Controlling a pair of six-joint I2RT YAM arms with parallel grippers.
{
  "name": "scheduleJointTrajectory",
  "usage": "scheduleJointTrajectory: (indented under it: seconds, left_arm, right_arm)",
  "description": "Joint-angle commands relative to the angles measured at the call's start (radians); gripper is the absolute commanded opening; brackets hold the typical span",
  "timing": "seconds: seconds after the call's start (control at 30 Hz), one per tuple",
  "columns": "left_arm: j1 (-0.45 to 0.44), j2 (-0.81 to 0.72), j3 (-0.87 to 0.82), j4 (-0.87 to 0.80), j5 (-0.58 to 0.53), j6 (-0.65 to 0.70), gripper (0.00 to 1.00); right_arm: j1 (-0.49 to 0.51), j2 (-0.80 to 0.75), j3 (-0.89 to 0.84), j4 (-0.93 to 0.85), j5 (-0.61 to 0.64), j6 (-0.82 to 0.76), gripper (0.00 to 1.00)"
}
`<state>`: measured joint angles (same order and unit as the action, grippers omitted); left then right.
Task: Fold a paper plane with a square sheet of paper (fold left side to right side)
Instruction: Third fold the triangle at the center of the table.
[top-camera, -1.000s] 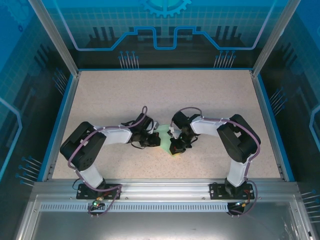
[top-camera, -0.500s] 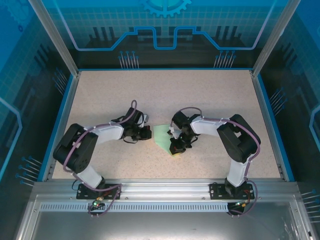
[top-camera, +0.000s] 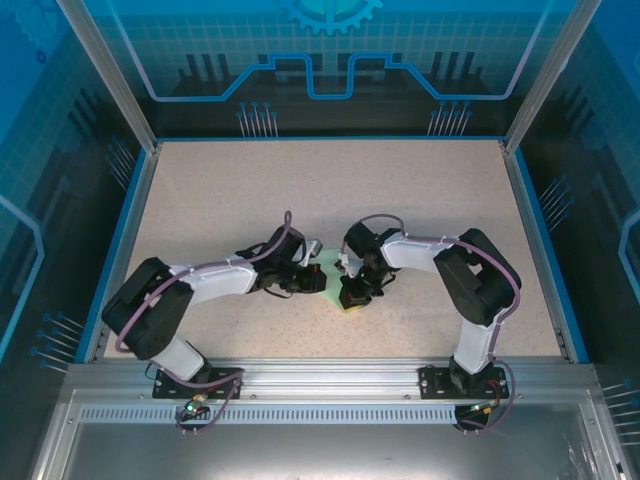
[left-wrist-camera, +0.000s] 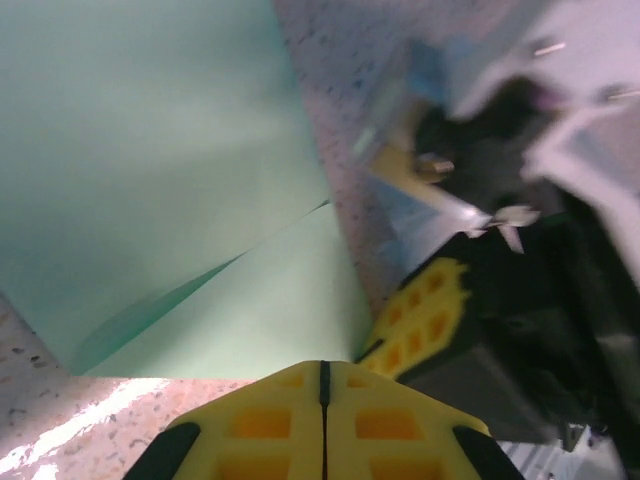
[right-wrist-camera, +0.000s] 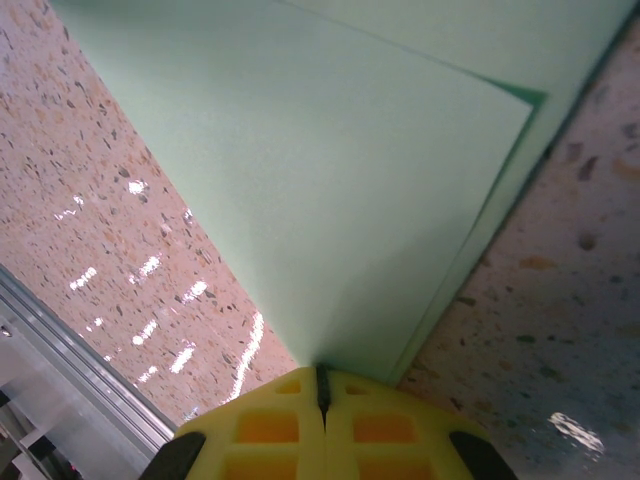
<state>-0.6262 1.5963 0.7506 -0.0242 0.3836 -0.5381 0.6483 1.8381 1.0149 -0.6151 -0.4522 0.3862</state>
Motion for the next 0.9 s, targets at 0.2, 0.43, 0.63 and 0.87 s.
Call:
scheduleJointTrajectory:
  seconds: [0.2, 0.43, 0.63, 0.87]
  left_arm:
    - [-0.015, 0.145, 0.066, 0.003, -0.019, -0.005, 0.05]
    - [-0.015, 0.158, 0.042, -0.022, -0.056, 0.004, 0.05]
    - [-0.015, 0.149, 0.027, -0.036, -0.07, 0.012, 0.05]
    - [-0.014, 0.151, 0.026, -0.034, -0.076, 0.012, 0.05]
  right_arm:
    - [0.013, -0.037, -0.025, -0.006, 0.063, 0.031, 0.0]
    - [0.031, -0.073, 0.002, 0.021, 0.021, 0.068, 0.0]
    - [0.043, -0.015, 0.053, 0.053, 0.006, 0.088, 0.0]
    - [0.043, 0.032, 0.062, 0.041, 0.047, 0.088, 0.0]
